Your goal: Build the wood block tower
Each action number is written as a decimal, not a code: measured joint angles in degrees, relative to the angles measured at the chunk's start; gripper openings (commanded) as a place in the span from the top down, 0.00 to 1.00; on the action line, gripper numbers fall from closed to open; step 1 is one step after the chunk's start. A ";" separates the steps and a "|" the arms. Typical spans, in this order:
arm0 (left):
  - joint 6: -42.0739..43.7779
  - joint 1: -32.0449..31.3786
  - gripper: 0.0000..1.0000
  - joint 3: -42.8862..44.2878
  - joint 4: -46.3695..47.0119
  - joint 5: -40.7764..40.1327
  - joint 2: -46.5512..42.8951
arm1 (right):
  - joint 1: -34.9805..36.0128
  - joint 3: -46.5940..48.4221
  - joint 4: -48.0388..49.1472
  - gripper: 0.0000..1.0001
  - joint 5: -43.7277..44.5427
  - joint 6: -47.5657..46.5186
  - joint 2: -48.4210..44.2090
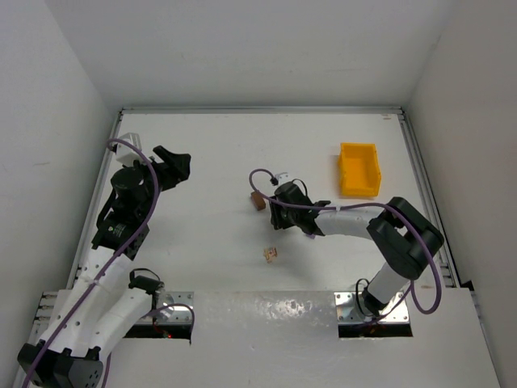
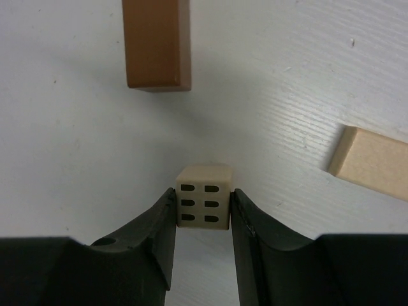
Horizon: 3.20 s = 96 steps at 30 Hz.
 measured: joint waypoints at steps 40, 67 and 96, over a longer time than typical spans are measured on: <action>0.04 0.00 0.32 0.00 0.02 0.83 -0.02 | 1.20 -2.47 -5.97 0.64 6.23 6.29 -10.14; 0.04 0.00 0.32 0.00 0.04 0.87 -0.42 | -3.74 -10.78 -19.19 0.43 10.47 10.38 -20.70; 0.04 0.00 0.32 0.00 0.07 1.11 -0.26 | -4.92 -9.92 -15.93 0.65 13.05 7.28 -15.87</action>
